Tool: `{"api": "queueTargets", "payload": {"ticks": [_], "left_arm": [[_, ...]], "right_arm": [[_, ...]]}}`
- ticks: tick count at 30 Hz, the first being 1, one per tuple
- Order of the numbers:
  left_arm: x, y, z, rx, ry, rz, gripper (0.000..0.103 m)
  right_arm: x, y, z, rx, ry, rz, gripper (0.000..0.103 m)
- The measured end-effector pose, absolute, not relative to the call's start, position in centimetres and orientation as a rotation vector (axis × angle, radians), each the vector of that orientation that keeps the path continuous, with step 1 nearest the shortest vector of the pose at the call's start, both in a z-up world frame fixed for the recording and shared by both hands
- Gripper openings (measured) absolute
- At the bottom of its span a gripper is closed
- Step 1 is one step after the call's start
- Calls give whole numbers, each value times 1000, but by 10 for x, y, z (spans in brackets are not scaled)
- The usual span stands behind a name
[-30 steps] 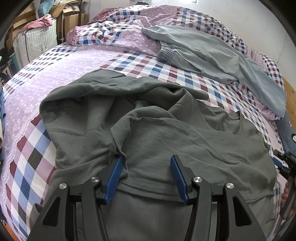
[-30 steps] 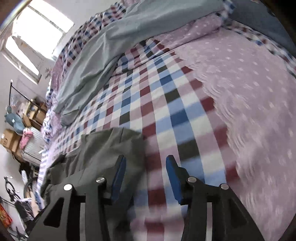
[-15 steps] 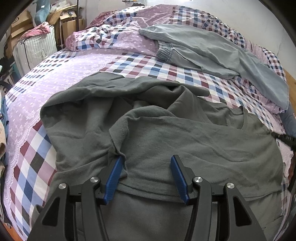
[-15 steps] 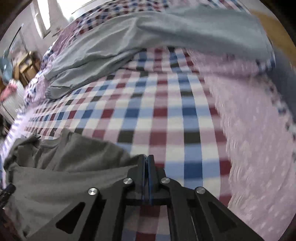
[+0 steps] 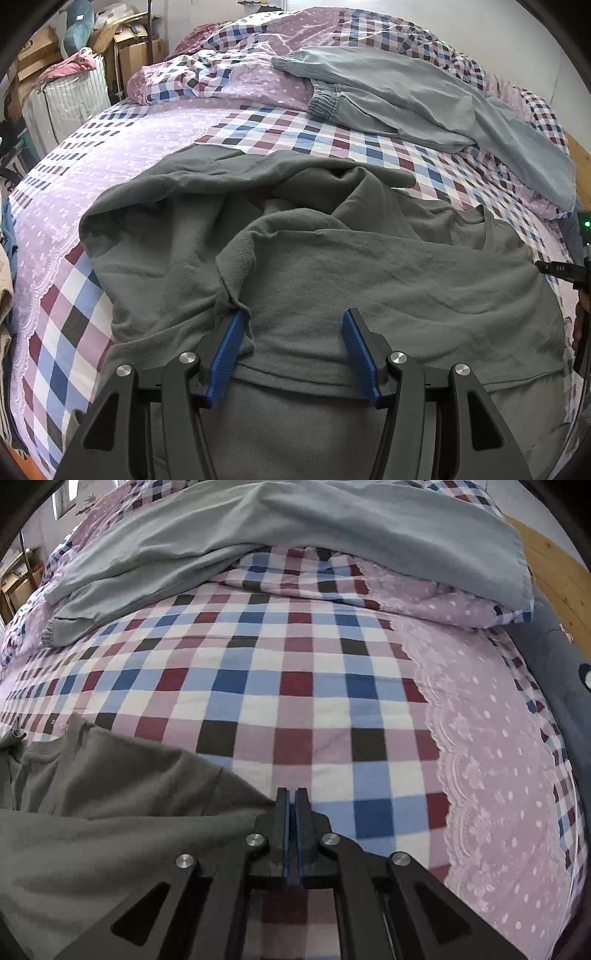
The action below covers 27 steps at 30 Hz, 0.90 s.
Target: Fold clothes
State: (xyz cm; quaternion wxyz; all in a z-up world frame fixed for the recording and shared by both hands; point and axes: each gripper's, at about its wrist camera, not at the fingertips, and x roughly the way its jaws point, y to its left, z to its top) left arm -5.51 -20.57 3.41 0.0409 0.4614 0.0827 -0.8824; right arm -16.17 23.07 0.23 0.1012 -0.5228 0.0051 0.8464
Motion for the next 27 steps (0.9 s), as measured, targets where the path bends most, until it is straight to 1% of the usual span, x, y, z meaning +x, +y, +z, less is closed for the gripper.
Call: {"api": "queueTargets", "payload": {"ticks": [2,4,7,9,14,16,17,18,20,22,25,26,27], "left_arm": [[-55,-207,35,1416,271,-2704,60],[-55,-209,35,1418,294,-2704,60],[-53,-214,37,1420,359,-2712,60],[-51,-219,40,1421,413,-2720,60],[-44,-233,46,1402,549,-2741,60],[-41,-238,49,1383,605,-2752,64],[-39,-242,52,1360,629,-2761,64],[-37,-245,55,1334,652,-2770,65],[-33,-252,61,1281,692,-2783,69],[-30,-259,66,1221,719,-2789,76],[-28,-269,71,1143,693,-2798,76],[-29,-272,72,1128,684,-2800,76],[-31,-275,72,1118,682,-2799,76]], "right_arm": [[-158,236,5,-1542,9,2465,0],[-153,243,9,-1538,22,2430,2],[-133,257,28,-1472,179,2443,2],[-112,256,47,-1401,285,2504,4],[-53,224,87,-1246,478,2672,5],[-31,206,96,-1178,554,2729,12],[-19,196,99,-1140,594,2756,15],[-9,186,101,-1107,631,2780,21],[6,164,100,-1058,681,2826,26],[16,141,95,-1007,695,2878,34],[17,114,84,-954,662,2960,35],[16,105,80,-943,649,2978,36],[12,98,74,-955,648,2989,40]]}}
